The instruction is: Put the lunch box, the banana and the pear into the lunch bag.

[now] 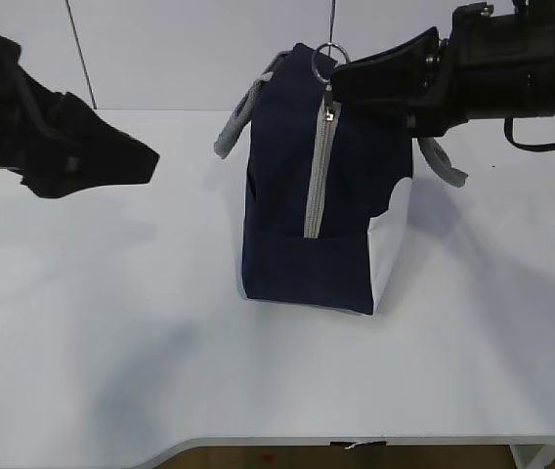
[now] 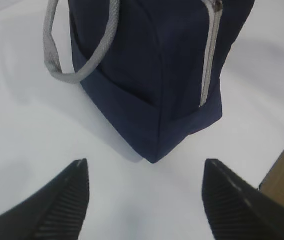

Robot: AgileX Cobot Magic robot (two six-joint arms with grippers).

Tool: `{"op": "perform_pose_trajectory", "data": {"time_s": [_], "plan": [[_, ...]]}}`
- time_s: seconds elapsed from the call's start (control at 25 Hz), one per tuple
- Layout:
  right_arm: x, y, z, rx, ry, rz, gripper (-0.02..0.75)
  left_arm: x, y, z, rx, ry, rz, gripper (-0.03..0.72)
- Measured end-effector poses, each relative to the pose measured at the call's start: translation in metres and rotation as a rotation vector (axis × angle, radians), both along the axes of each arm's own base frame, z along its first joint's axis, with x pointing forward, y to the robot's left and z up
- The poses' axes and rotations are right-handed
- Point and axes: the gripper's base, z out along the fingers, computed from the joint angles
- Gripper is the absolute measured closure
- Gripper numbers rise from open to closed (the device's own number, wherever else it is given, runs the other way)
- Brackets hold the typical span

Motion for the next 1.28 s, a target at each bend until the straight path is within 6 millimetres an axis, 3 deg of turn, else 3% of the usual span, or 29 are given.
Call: {"op": "perform_pose_trajectory", "data": {"time_s": [0.4,0.84,1.16,1.28], "plan": [[0.000,0.000,0.000,-0.004,0.003,0.002,0.731,0.016,-0.030,-0.019,0.021,-0.083,-0.020,0.171],[-0.001,0.000,-0.001,-0.016,0.014,0.008,0.731,0.039,-0.038,-0.049,0.054,-0.063,0.033,0.211],[-0.002,0.000,-0.002,-0.019,0.015,0.010,0.731,0.037,-0.030,-0.068,0.044,-0.094,0.134,0.310],[-0.002,0.000,-0.002,-0.023,0.014,0.011,0.731,0.031,-0.038,-0.069,0.039,-0.111,0.116,0.330]]}}
